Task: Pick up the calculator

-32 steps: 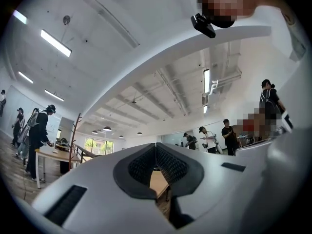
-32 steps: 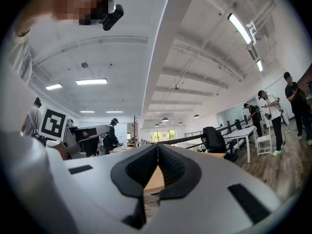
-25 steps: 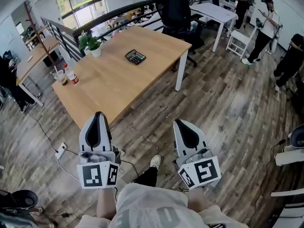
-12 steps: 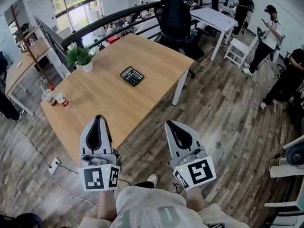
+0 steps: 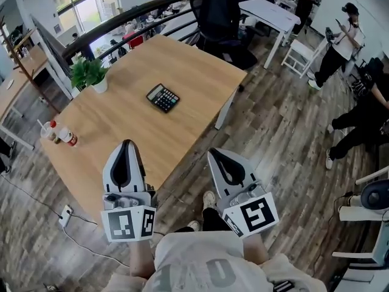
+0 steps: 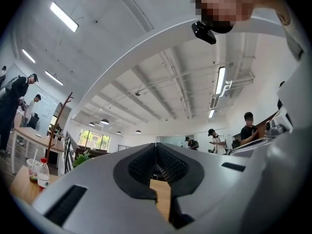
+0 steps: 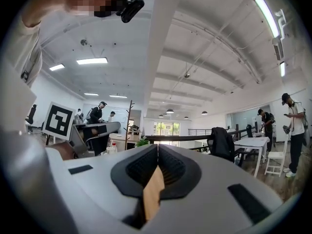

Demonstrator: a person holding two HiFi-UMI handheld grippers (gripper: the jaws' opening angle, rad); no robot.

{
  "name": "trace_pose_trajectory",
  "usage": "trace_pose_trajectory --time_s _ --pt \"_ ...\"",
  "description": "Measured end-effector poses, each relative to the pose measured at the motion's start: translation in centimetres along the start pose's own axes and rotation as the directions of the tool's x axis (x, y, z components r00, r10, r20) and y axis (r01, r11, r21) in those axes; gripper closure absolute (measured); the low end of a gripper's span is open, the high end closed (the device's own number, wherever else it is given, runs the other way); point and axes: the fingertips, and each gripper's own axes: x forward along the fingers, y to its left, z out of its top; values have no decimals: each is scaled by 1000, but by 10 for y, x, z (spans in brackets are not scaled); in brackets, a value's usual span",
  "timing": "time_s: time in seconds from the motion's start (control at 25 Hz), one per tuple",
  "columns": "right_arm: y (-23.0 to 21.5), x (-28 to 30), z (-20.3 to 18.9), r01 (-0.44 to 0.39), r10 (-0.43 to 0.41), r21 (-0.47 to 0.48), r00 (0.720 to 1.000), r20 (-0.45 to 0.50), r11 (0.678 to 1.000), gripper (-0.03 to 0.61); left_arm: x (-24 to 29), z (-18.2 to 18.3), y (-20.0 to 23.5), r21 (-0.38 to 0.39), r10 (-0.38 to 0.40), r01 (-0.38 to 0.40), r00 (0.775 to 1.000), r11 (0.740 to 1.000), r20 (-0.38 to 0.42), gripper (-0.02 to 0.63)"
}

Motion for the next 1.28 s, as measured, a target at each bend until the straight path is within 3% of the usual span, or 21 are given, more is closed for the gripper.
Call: trace_pose_trajectory --time_s 0.16,0.28,0.56,0.92,1.28 --pt "-11 32 0 -41 41 -32 999 4 999 560 16 -6 12 -71 49 -46 998 996 49 603" --pt "-30 59 -3 -71 71 -39 997 14 997 558 35 -19 15 -81 79 -76 996 994 40 603" --pt "-93 159 -20 -142 142 7 990 14 990 558 119 -45 36 -9 135 -135 990 991 42 603" --pt "-158 302 -50 -302 306 85 951 -37 950 558 227 -75 85 57 294 -296 955 954 38 603" --pt "-207 387 -78 -317 334 209 941 -48 925 560 275 -108 122 129 402 -394 915 910 -36 603"
